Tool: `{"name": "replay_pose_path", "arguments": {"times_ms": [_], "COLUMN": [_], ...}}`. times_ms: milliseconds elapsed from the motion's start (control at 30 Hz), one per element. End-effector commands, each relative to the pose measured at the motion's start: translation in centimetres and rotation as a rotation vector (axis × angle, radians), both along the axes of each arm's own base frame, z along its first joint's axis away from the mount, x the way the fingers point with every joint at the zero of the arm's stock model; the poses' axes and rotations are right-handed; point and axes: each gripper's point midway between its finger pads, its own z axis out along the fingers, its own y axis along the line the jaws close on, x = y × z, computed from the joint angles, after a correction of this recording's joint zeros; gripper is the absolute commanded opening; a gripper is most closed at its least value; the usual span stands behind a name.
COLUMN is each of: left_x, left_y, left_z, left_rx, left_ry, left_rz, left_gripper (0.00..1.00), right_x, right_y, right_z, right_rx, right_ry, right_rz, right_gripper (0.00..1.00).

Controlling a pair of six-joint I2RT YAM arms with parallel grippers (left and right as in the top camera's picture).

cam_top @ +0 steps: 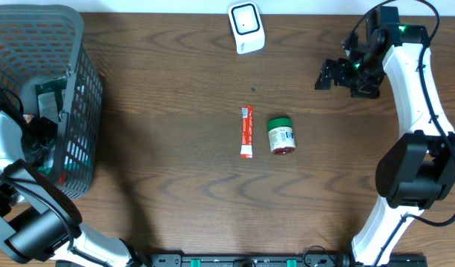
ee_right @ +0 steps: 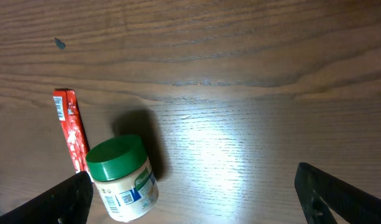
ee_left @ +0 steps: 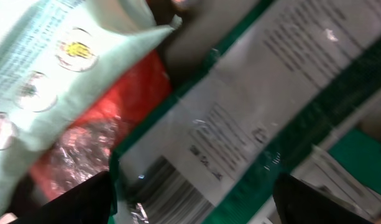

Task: Scan the item barcode
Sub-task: 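Reach the left gripper into the basket and grasp the green glove pack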

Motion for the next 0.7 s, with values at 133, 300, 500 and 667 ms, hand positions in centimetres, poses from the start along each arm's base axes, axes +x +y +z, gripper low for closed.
{"name": "replay_pose_path", "arguments": {"times_ms": [133,300,500,667], "left_x": [2.0,2.5,4.7,6.7], "left_y": [-2.3,-2.9,-1.3,0.3], "left_z": [1.6,1.8,4.1,6.3], "left_rx": [-0.124,-0.160,-0.087,0.020], "left_ry": [-0.131,-0.162,-0.252,-0.319], "left_rz": [-0.042,-0.051,-0.083,-0.210], "left_gripper": [0.72,0.72,0.78,0.83], "right_x": [0.3,0.3,0.3,0.3], "right_y": [-0.1,-0.1,-0.1,-0.1], "right_z": [0.5,0.5,0.5,0.5], "right_rx": [0.003,0.003,0.003,0.003], "right_ry": [-0.018,-0.018,-0.018,-0.018], "right_rz": [-0.002,-0.002,-0.001,-0.002], "right_gripper": [0.99,0.99,0.99,0.99]}}
